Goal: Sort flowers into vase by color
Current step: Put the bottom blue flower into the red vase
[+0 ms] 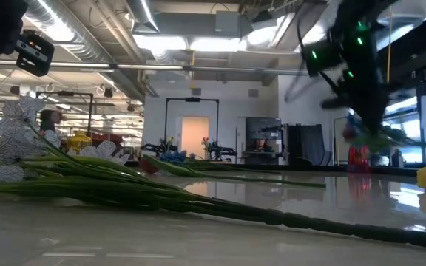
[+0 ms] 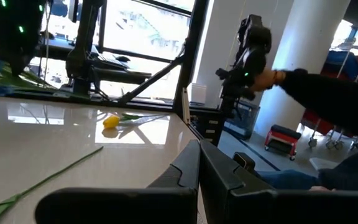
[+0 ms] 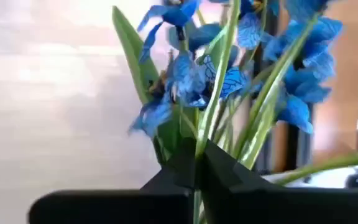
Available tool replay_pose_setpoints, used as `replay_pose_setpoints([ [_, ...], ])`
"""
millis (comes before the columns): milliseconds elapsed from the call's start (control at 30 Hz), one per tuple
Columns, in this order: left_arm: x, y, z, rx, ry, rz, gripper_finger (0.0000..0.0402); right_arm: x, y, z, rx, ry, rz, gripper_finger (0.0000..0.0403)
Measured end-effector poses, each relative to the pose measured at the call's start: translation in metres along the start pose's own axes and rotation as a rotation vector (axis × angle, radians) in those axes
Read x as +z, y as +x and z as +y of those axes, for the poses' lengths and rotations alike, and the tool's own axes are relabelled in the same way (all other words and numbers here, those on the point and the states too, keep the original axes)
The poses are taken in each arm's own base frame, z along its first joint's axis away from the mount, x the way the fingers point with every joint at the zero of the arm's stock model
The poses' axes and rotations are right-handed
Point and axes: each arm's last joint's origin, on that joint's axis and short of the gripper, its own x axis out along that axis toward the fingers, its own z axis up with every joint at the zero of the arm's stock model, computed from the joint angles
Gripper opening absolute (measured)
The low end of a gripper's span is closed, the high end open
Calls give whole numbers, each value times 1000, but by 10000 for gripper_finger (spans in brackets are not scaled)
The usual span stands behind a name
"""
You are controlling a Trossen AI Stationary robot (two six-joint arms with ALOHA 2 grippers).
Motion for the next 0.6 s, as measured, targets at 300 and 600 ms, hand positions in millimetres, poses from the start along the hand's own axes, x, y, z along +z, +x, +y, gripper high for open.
replay_pose_setpoints([
  [300,0,0,0,0,0,0,0,-19,-18,26,211,-103,21,35],
  [600,0,0,0,0,0,0,0,-37,9,50,373,-160,-69,90],
])
